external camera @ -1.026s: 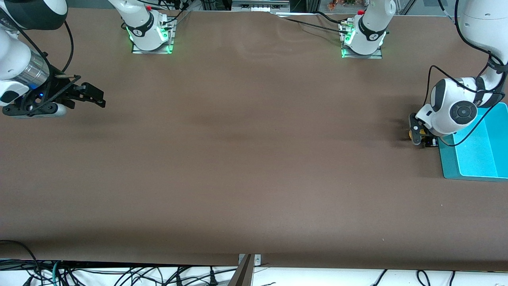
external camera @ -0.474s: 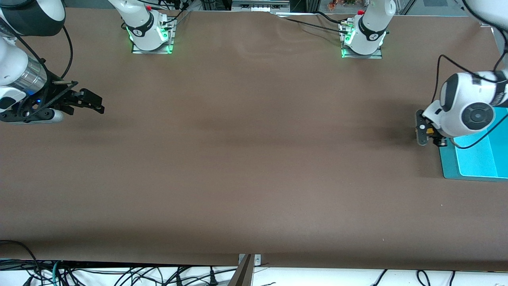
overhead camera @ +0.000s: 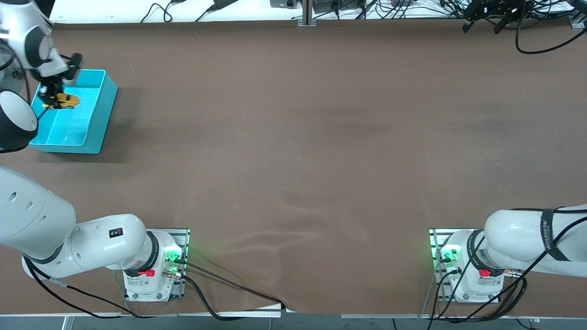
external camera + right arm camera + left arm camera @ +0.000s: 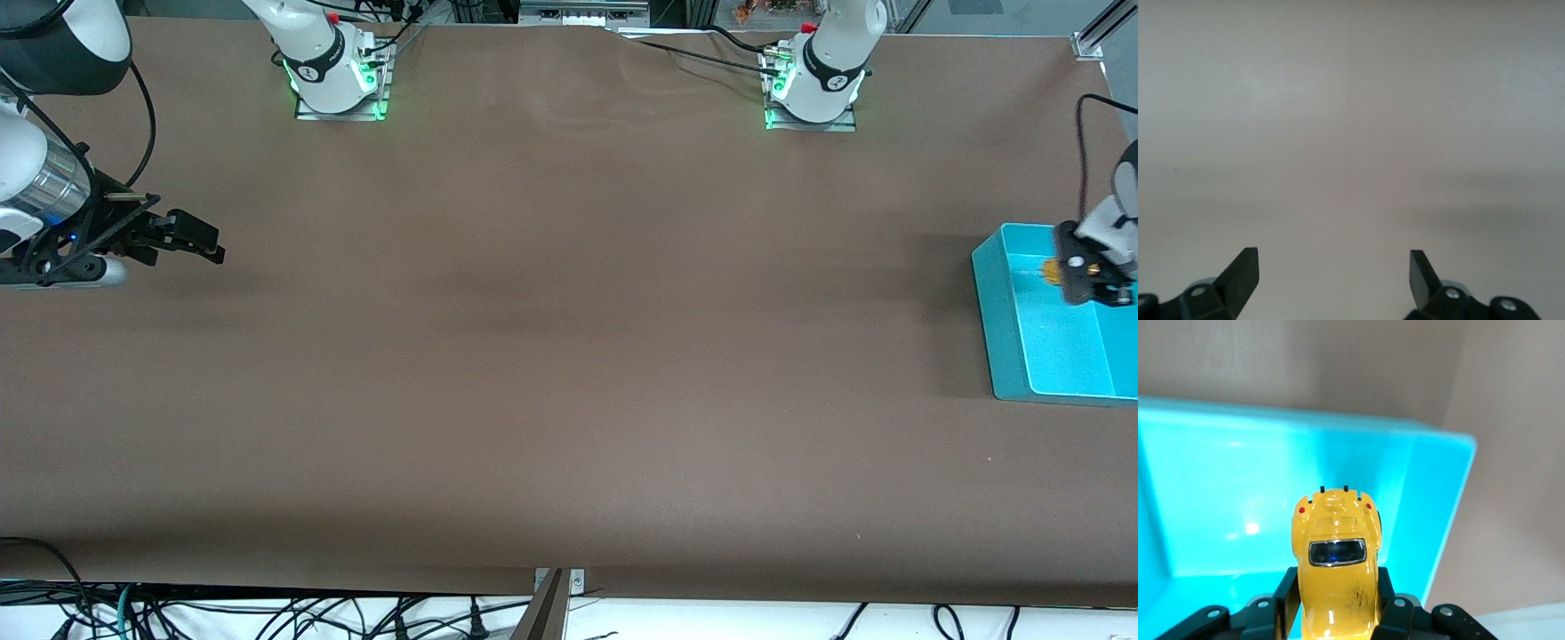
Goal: Wind and store yellow beetle car
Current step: 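Lift the car with the left gripper into the teal bin, then open the left gripper to drop the car in the bin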
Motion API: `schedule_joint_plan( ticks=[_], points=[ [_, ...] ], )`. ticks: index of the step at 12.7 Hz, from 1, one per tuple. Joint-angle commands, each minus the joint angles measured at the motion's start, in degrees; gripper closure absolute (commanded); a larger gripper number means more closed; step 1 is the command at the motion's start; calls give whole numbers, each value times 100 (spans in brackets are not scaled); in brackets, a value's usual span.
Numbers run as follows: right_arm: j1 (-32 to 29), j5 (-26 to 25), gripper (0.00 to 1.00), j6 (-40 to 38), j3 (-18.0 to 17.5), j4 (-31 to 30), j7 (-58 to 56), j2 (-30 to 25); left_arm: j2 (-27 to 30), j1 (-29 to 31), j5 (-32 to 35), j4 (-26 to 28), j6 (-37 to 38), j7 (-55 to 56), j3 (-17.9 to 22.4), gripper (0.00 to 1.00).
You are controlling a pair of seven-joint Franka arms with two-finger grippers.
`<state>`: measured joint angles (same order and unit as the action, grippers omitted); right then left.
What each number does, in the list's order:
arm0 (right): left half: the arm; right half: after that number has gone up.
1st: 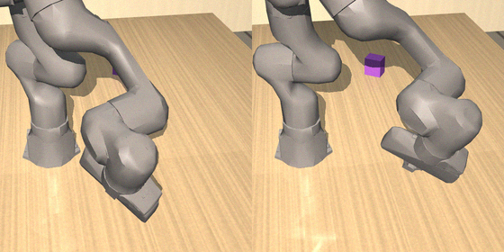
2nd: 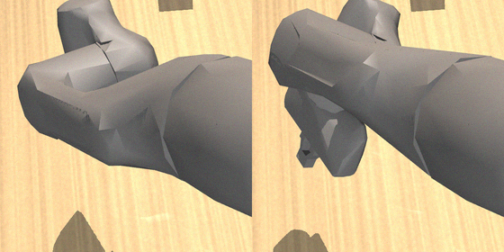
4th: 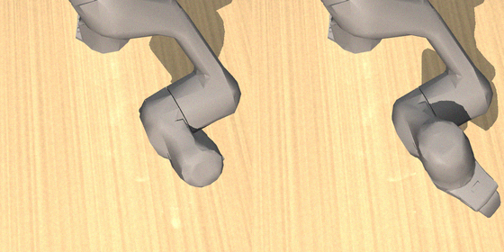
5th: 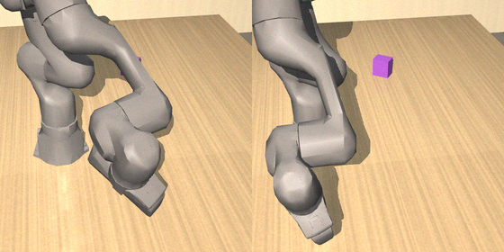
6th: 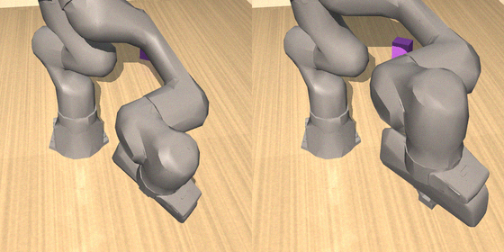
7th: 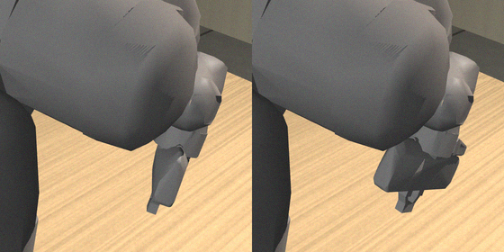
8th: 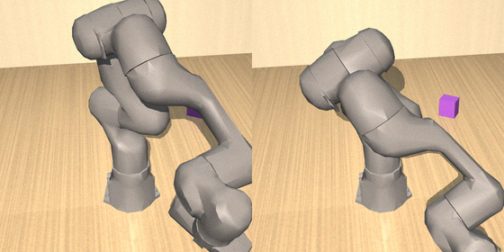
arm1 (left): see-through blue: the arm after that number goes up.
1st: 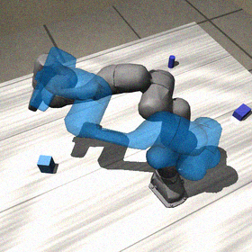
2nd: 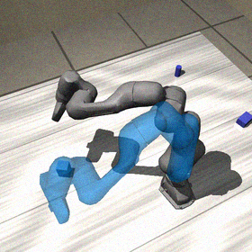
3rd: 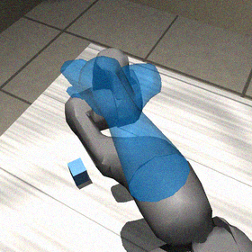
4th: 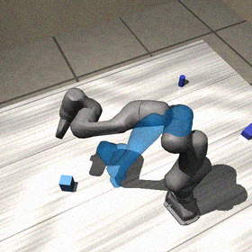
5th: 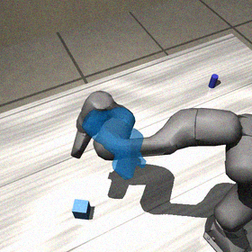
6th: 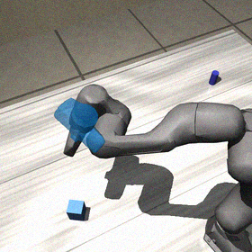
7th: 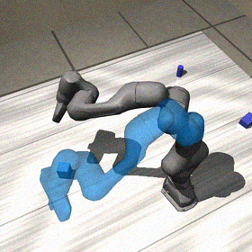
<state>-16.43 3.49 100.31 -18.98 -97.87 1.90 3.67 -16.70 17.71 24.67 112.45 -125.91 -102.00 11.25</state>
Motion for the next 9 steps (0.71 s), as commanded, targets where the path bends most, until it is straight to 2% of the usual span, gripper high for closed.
schedule_joint_plan(
  ticks=[1,2,4,6,7,8,9],
  points=[
    [-27,99,0,-248,114,145,-163,-50,-403,127,20,135,-1027,-557,53,82],
    [-10,99,0,-214,88,145,-155,-41,-526,119,20,250,-1502,-575,114,77],
    [17,64,0,-196,53,145,-207,-6,-973,57,-6,260,-2172,-575,194,61],
    [87,-58,0,-240,-148,145,-374,-24,-1177,57,-59,286,-2324,-566,203,60],
    [87,-207,0,-257,-184,119,-479,-15,-1195,57,-68,286,-2315,-566,203,26],
    [87,-295,0,-275,-194,58,-767,-50,-1178,57,-68,286,-2324,-566,203,0],
    [79,-279,0,-501,-150,83,-961,-76,-1125,57,-77,277,-2306,-566,203,0]
  ],
)
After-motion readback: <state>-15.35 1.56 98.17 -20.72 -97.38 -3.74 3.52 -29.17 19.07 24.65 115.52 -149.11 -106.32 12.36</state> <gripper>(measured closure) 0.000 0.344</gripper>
